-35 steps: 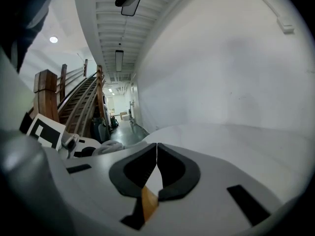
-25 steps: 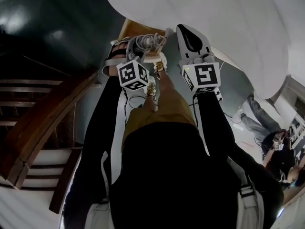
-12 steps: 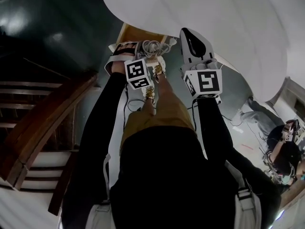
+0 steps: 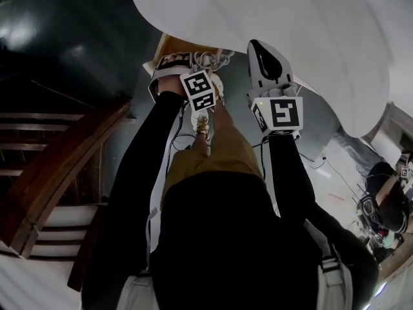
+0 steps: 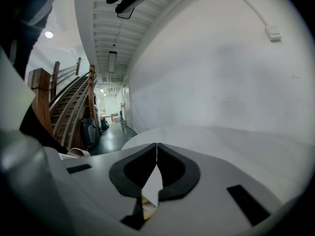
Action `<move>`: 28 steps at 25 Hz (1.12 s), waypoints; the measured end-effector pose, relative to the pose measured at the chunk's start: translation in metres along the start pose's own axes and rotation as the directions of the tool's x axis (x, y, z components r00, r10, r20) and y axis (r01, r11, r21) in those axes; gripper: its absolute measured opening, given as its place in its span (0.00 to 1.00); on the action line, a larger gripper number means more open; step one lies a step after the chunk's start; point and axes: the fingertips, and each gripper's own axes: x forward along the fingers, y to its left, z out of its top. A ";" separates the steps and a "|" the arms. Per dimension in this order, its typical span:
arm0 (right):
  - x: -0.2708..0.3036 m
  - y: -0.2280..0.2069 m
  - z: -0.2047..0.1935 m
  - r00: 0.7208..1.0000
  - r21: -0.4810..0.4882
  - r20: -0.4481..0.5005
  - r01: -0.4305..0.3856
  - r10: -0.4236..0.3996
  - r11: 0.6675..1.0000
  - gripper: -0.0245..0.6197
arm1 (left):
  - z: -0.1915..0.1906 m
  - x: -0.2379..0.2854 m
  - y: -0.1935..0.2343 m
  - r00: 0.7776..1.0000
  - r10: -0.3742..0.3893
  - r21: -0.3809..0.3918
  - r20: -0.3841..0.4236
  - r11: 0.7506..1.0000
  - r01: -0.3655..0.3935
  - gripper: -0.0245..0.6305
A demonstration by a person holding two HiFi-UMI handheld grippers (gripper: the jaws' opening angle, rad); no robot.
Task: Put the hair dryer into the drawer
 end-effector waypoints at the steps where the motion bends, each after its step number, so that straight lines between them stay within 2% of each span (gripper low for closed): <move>1: 0.000 -0.001 -0.001 1.000 0.001 -0.003 0.001 -0.001 1.000 0.08 | -0.001 0.002 0.003 1.000 0.006 -0.019 -0.022 1.000 -0.007 0.34; 5: -0.002 -0.004 -0.004 1.000 0.011 -0.016 -0.004 0.004 1.000 0.08 | -0.007 0.011 0.013 0.995 0.042 -0.092 -0.090 0.994 -0.051 0.35; 9: -0.001 -0.005 -0.006 1.000 0.014 -0.024 -0.017 0.017 1.000 0.08 | -0.010 0.017 0.021 0.989 0.095 -0.140 -0.113 0.984 -0.111 0.35; 15: 0.004 -0.002 -0.010 0.999 0.008 -0.032 -0.041 0.041 0.999 0.08 | -0.016 0.028 0.031 0.983 0.108 -0.202 -0.147 0.970 -0.137 0.35; 18: 0.004 -0.001 -0.014 0.998 0.017 -0.038 -0.048 0.049 0.999 0.08 | -0.017 0.033 0.036 0.982 0.119 -0.270 -0.149 0.950 -0.156 0.35; 22: 0.004 0.003 -0.016 0.997 -0.002 -0.047 -0.060 0.060 0.998 0.08 | -0.013 0.039 0.039 0.985 0.132 -0.371 -0.109 0.914 -0.164 0.35; 26: 0.000 -0.004 -0.019 0.997 -0.008 -0.053 -0.052 0.052 0.999 0.08 | -0.008 0.045 0.042 0.986 0.151 -0.446 -0.075 0.879 -0.169 0.35; 28: -0.001 -0.010 -0.021 0.997 -0.015 -0.066 -0.044 0.043 0.999 0.08 | -0.007 0.049 0.040 0.988 0.146 -0.470 -0.053 0.869 -0.153 0.36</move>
